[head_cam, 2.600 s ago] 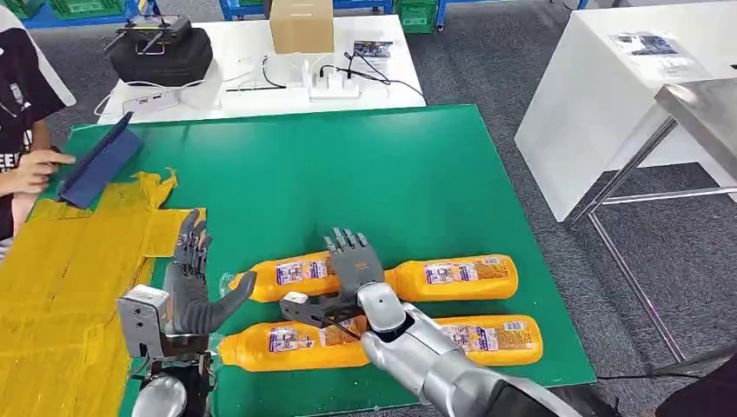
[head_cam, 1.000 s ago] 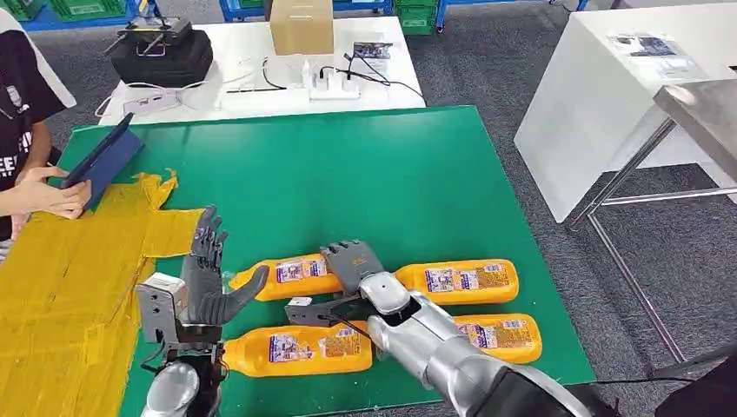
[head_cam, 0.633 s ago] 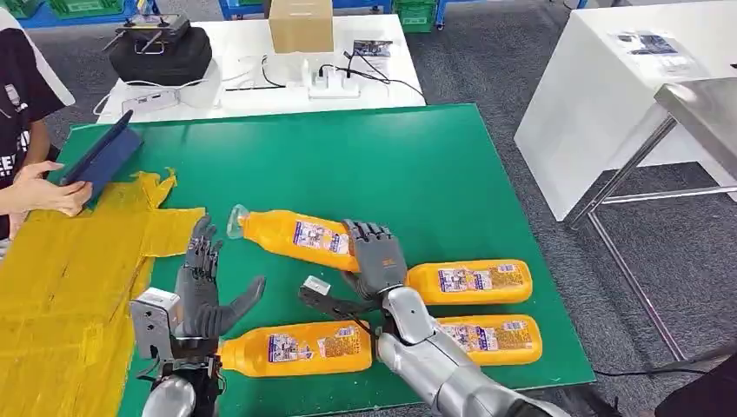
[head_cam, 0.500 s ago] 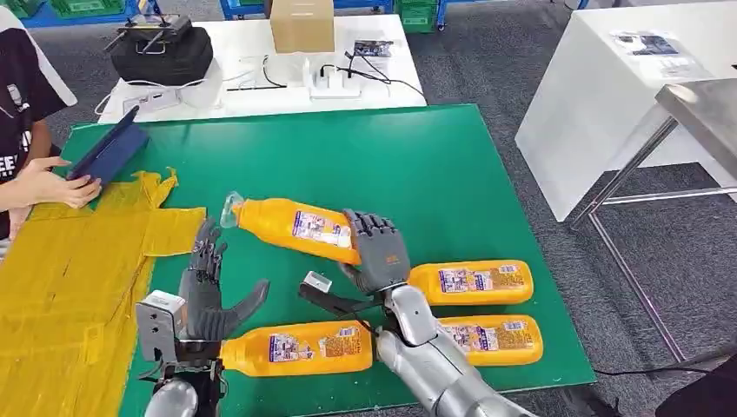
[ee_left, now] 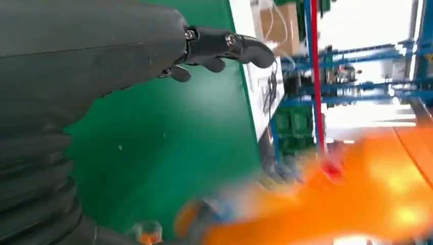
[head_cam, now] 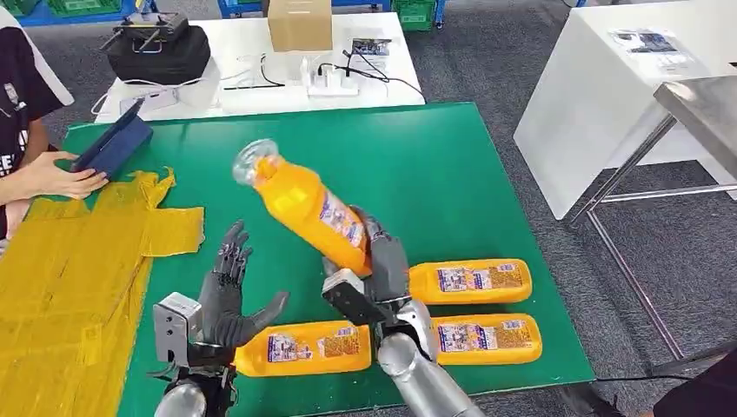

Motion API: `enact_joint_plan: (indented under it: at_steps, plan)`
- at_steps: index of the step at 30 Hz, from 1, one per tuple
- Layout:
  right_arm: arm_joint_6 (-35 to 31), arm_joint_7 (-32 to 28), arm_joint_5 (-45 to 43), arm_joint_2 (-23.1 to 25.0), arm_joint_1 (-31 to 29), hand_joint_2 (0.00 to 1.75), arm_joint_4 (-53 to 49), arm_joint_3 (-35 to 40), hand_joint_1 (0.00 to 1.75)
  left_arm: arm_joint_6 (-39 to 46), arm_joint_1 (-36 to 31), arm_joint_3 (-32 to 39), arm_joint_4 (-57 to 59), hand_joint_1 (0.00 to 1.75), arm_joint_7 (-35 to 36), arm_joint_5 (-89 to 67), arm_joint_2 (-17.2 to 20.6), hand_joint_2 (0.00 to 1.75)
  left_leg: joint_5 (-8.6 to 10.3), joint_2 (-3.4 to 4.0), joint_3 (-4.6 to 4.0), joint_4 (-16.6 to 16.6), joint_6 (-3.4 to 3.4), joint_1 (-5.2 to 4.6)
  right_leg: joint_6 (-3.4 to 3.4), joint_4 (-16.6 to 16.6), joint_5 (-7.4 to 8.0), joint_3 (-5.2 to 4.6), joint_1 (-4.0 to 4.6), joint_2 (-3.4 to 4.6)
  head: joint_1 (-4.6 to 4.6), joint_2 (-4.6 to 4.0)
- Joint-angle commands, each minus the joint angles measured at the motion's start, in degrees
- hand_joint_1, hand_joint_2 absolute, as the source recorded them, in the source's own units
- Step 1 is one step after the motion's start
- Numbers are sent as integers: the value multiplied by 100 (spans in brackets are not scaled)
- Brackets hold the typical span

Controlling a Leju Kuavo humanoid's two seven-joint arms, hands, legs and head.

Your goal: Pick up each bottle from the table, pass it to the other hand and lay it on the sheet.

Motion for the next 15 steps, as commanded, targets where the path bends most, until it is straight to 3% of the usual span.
enact_joint_plan:
  at_steps: [1, 14, 15]
  plan:
    - [458, 68, 202, -353, -634, 175, 1458, 1561, 175, -424, -550, -405, -30, 0, 37, 292, 286, 175, -9, 5, 19, 3, -3, 8, -15, -5, -7, 27, 11, -4, 0, 0]
    - [180, 191, 803, -330, -662, 175, 1648, 2094, 175, -372, -657, -364, -100, 0, -6, 396, 270, 175, -4, 2, 10, 1, -1, 3, -12, -3, -6, 12, 5, -4, 2, 0]
    - [146, 203, 797, -303, -645, 175, 1669, 2109, 175, -298, -649, -321, -102, 175, -48, 406, 237, 175, -4, -1, 11, 2, -1, 4, -12, -3, -7, 16, 5, -7, 2, 0]
